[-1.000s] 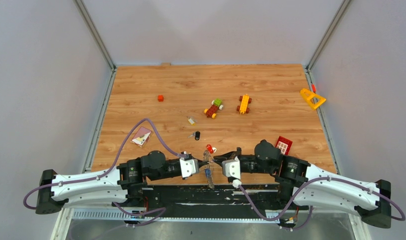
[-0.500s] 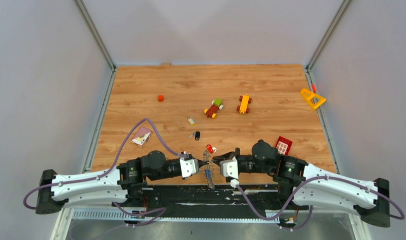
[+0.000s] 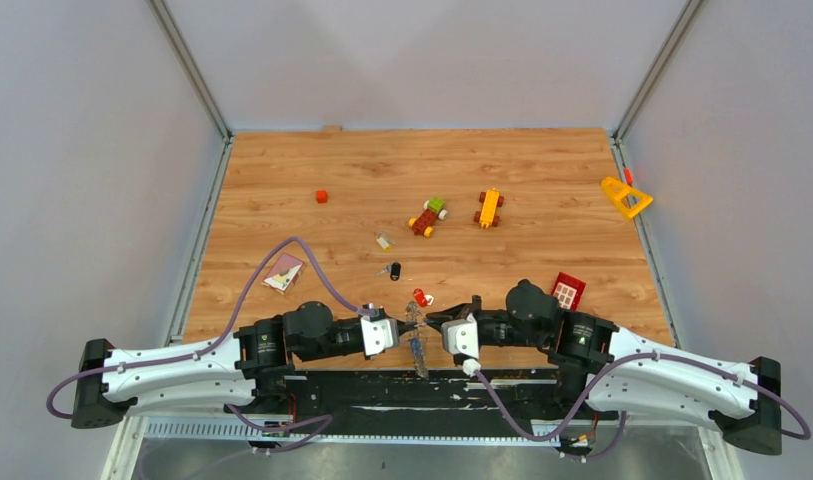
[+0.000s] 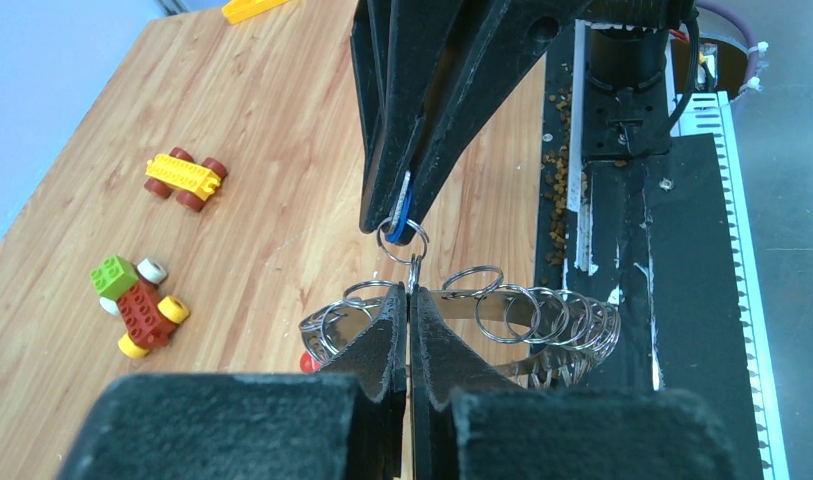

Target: Remove the keys from the keyring

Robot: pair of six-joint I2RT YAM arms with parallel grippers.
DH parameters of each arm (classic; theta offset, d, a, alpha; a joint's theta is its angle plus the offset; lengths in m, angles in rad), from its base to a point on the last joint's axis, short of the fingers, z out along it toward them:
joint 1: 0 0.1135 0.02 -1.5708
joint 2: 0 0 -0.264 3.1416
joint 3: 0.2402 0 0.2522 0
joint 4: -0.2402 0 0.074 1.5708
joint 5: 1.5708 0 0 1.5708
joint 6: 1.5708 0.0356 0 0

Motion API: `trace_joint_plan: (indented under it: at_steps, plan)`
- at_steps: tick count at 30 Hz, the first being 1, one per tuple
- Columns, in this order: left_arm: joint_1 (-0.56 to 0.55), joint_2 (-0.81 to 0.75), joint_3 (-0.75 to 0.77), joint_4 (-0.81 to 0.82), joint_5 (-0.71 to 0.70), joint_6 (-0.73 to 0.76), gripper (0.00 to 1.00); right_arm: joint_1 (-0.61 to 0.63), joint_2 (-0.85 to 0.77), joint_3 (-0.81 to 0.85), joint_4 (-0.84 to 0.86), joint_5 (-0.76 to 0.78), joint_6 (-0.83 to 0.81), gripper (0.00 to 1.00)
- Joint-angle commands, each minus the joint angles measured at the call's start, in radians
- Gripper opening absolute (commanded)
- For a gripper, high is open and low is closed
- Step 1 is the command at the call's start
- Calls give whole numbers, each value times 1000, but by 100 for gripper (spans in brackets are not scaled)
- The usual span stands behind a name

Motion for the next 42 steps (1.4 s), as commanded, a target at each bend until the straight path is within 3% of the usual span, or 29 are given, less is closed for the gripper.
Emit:
trace_joint_plan:
  at_steps: [1,42]
  plan:
    - [-4,-3,50,58,-1,2,0,5,-23,27,43,-3,0,0]
    - [-4,15,67,30,4,22,0,5,-27,22,60,-10,6,0]
